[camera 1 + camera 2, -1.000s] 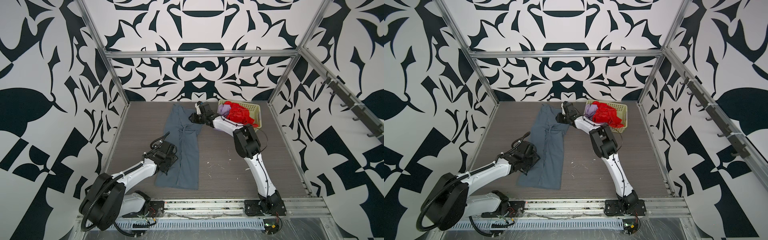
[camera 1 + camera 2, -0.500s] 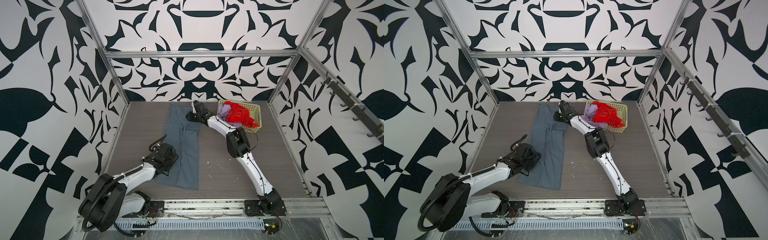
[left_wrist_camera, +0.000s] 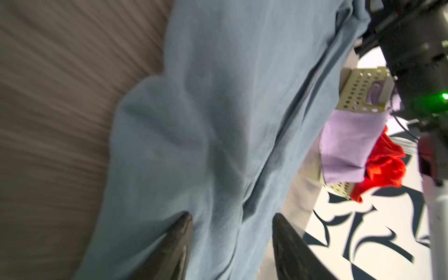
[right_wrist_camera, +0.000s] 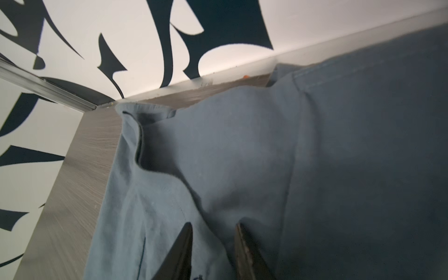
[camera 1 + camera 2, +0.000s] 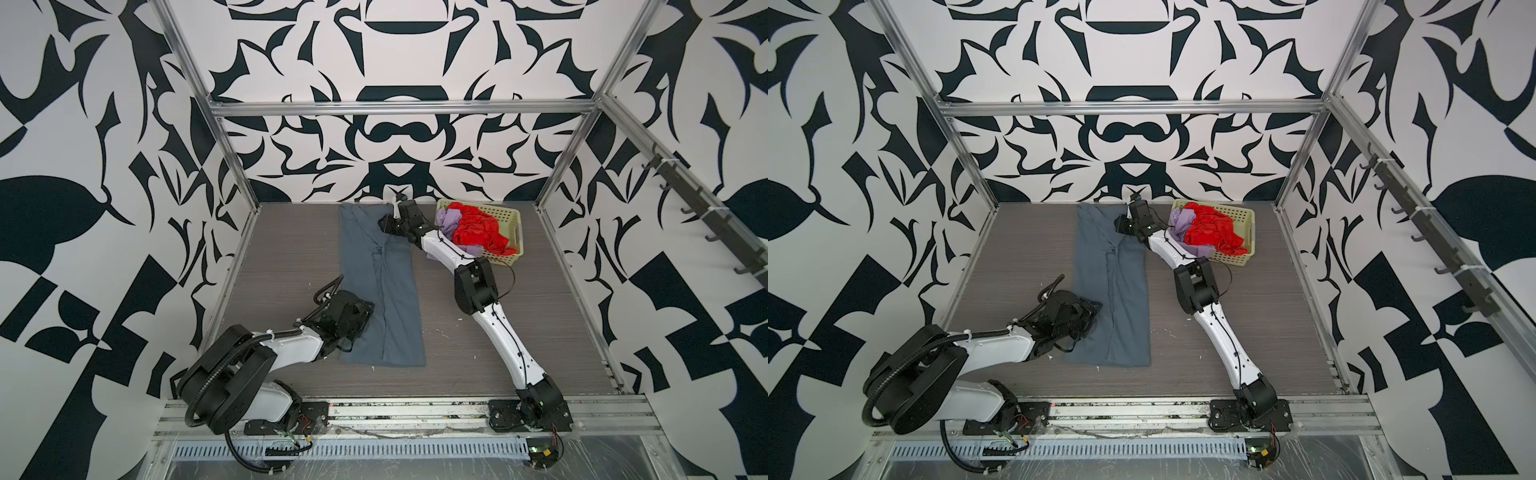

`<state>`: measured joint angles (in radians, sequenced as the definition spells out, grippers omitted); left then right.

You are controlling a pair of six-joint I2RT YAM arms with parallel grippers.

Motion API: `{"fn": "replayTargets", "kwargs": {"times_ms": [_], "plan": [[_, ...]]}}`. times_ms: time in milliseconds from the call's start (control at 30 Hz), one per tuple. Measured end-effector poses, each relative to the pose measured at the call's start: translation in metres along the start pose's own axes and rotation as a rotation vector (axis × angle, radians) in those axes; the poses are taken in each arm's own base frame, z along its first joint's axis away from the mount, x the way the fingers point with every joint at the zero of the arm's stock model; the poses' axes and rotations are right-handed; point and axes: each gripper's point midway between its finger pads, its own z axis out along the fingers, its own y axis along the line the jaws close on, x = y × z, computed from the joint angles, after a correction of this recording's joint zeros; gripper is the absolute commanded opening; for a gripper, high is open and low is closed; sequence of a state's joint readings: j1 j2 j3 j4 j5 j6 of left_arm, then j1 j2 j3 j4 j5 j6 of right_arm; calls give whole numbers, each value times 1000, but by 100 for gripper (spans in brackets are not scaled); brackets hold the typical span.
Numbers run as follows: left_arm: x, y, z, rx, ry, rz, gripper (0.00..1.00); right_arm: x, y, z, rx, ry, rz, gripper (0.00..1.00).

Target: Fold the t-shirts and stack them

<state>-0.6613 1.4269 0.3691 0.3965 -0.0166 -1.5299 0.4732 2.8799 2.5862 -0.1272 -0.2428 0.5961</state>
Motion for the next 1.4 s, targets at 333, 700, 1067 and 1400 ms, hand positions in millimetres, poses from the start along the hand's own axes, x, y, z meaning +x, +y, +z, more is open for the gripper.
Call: {"fn": "replayTargets", "kwargs": {"times_ms": [333,700,1067,1400], "plan": [[11,-6,2,9,30,-18,57,-2,0,0,-11,-5,7,35],[26,24,-29,-119,28,-29,58,-3,-1,0,-14,-7,32,35],[11,41,-57,-233,-48,72,61,-10,25,-6,-141,12,-27,37],[-2,27,-105,-187,-106,238,67,-32,91,-68,-247,15,-126,38]]}}
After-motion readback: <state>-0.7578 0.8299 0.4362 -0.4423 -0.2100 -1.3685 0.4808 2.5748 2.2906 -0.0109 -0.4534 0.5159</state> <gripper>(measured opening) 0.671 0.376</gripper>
